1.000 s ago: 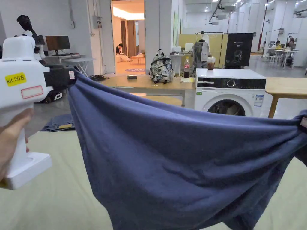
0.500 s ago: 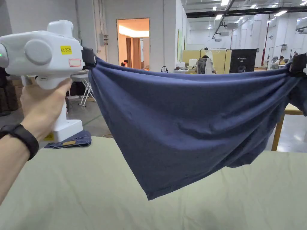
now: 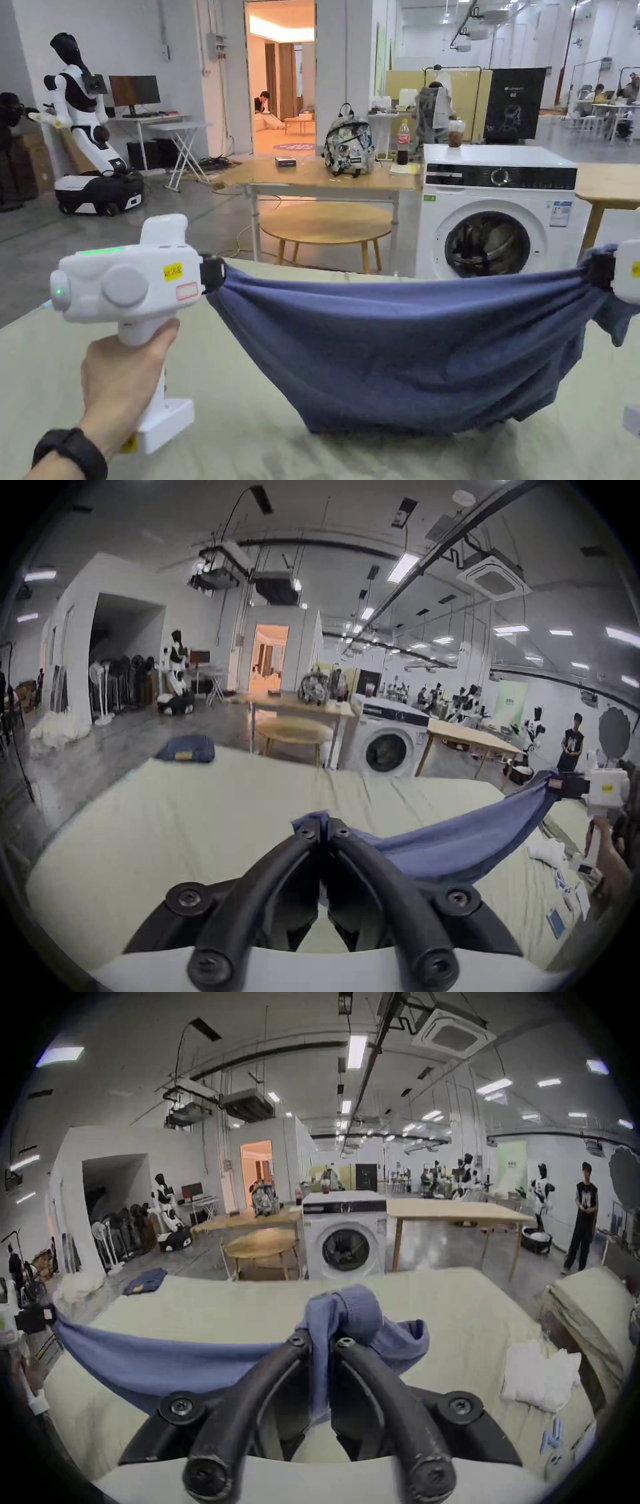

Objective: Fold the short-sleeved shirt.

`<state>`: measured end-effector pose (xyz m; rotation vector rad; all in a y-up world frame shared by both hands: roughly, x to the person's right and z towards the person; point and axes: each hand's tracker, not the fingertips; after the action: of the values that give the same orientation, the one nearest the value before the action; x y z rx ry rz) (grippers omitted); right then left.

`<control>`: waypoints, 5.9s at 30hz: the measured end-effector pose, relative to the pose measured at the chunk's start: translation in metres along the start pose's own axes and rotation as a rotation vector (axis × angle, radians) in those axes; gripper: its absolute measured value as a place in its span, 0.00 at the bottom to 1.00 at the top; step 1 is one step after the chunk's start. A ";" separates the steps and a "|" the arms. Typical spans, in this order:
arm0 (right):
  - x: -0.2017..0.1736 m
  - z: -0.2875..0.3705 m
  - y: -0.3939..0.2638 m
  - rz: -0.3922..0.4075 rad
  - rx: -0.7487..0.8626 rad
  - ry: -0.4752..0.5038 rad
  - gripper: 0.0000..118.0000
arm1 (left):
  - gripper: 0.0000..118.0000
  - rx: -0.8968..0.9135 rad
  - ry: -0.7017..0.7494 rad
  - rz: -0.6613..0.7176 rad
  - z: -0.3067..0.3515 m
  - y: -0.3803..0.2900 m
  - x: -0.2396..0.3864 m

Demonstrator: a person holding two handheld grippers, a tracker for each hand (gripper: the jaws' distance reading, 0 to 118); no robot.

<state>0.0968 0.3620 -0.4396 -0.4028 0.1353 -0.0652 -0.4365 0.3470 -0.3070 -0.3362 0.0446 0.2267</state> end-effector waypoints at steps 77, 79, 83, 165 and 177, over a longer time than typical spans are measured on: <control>0.017 0.264 -0.263 -0.077 -0.115 0.087 0.00 | 0.40 -0.426 0.175 0.078 0.199 -0.348 -0.015; 0.022 0.265 -0.264 -0.075 -0.117 0.075 0.00 | 0.31 -0.439 0.180 0.048 0.197 -0.343 -0.010; 0.027 0.255 -0.258 -0.088 -0.134 0.072 0.00 | 0.06 -0.462 0.160 0.037 0.195 -0.340 -0.010; 0.029 0.010 0.137 0.077 0.168 -0.049 0.01 | 0.01 0.028 -0.011 -0.166 -0.042 0.094 0.033; 0.075 0.131 -0.022 -0.019 0.120 0.049 0.01 | 0.01 0.021 -0.086 -0.112 0.085 -0.058 0.014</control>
<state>0.1888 0.3860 -0.3203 -0.2832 0.1746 -0.1018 -0.4094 0.3243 -0.2093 -0.3064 -0.0563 0.1291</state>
